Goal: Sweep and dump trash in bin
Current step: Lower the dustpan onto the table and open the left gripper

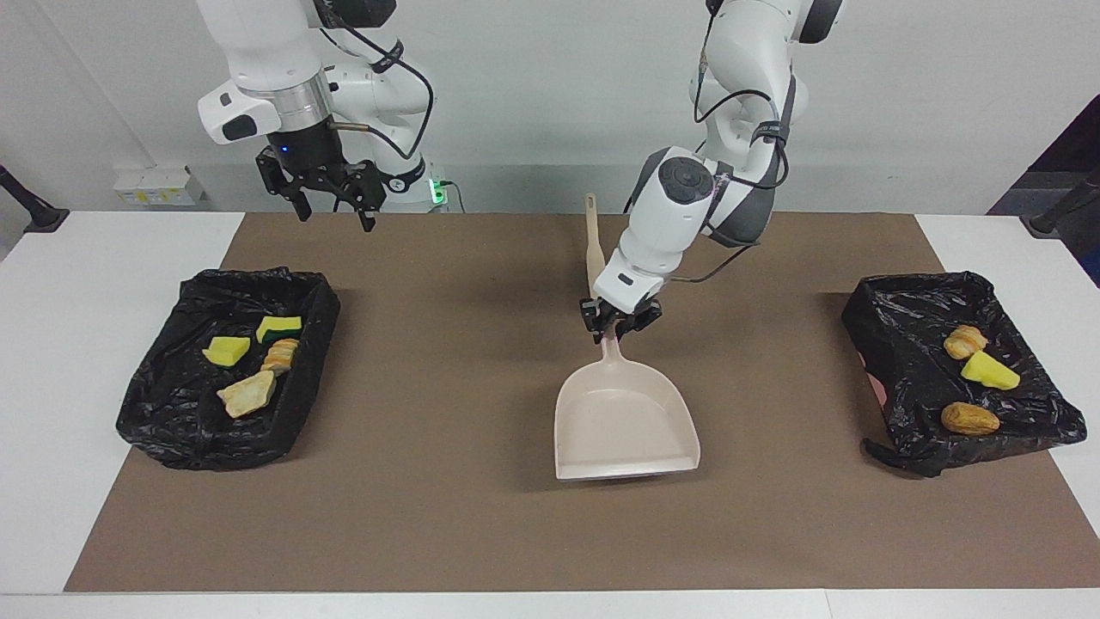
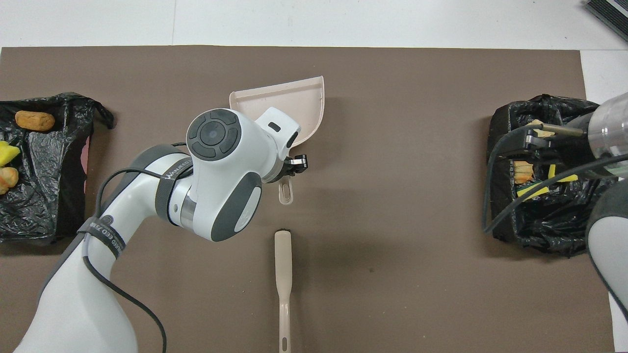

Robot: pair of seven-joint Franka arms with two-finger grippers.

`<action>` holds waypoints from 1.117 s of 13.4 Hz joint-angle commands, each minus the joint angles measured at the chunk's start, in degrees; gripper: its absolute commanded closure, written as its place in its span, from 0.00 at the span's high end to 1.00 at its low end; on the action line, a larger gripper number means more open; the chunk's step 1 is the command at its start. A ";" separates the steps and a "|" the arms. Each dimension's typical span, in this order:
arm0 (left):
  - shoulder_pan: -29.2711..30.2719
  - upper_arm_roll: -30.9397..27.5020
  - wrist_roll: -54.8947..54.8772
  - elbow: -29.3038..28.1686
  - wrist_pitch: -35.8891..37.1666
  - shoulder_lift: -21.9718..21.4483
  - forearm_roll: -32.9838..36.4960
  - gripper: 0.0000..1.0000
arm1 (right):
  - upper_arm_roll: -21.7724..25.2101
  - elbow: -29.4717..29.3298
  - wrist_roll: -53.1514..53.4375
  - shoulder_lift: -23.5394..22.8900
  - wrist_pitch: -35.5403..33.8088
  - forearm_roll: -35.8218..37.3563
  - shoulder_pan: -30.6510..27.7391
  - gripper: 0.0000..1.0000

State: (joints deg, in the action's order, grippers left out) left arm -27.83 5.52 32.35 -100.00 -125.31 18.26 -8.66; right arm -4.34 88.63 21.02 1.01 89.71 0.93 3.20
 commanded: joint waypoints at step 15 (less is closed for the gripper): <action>-4.52 -1.30 -0.01 0.60 -3.81 5.39 5.68 1.00 | 0.47 -1.09 -8.10 -0.48 -4.37 -0.67 0.40 1.00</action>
State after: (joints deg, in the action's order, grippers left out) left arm -31.19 5.33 30.20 -99.88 -128.71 23.36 -4.06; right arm -3.93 88.34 14.56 1.00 85.28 0.93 4.14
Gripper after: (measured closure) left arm 0.515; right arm 0.000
